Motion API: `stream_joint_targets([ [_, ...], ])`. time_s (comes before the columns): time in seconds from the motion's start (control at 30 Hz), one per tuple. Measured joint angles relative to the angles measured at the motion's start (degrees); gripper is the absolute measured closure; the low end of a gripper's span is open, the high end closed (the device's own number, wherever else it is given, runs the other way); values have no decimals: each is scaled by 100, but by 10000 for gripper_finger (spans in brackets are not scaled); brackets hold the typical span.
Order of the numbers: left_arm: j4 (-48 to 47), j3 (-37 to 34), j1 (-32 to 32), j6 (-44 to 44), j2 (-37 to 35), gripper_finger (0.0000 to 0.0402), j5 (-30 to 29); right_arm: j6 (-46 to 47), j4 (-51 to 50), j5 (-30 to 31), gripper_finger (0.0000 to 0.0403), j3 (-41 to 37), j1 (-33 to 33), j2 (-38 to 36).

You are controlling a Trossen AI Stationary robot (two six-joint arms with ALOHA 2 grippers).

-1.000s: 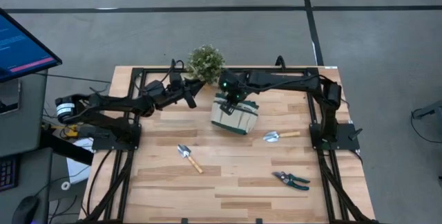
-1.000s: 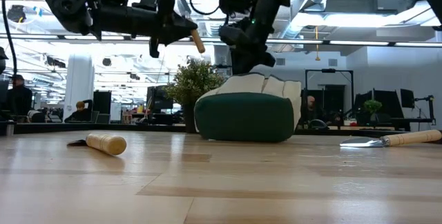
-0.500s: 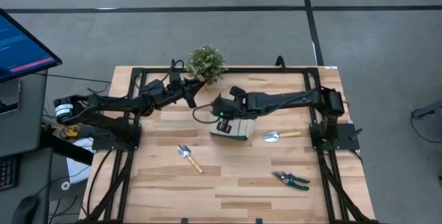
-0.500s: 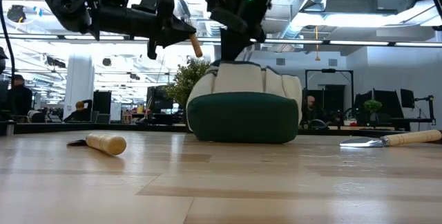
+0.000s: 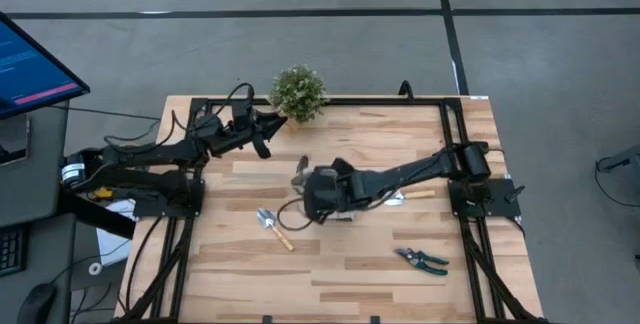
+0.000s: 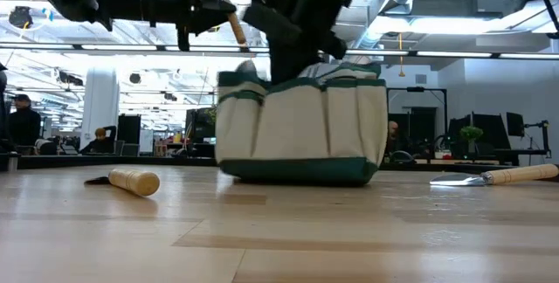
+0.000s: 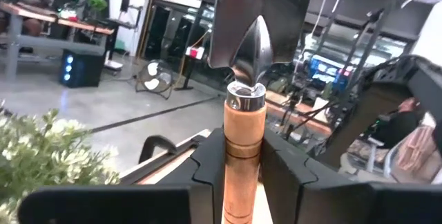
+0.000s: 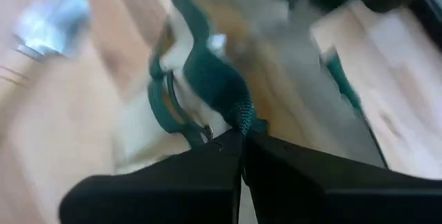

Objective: Pick & Place Garden tools in Gardening bag
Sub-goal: Put the brown trowel into the white gardening bag

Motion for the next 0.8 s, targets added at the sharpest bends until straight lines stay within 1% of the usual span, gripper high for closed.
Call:
stream_joint_targets([
  [0.1, -136, -3, -8, -51, -227, 333, 66, 112, 34, 12, 391, 13, 126, 87],
  [0.23, -514, -1, -82, -316, -578, 333, 97, 87, 44, 11, 364, 12, 189, 86],
  [0.33, -1026, -1, -257, -359, -932, 333, 129, -76, 34, -8, 333, 12, 203, 86],
  [0.47, -1963, -1, -671, -485, -1332, 333, -32, -170, 60, -102, 271, 12, 266, 86],
  [0.6, -2833, -1, -1321, -725, -1577, 334, -491, -475, 102, -155, 198, 10, 384, -37],
  [0.67, -3065, -4, -1754, -775, -1576, 334, -809, -573, 205, -101, 167, 12, 433, -145],
  [0.73, -3140, -4, -2212, -775, -1560, 334, -1225, -703, 172, -30, 148, 1, 482, -310],
  [0.8, -3175, -4, -2650, -799, -1506, 334, -1680, -762, 270, -6, 140, 19, 482, -473],
])
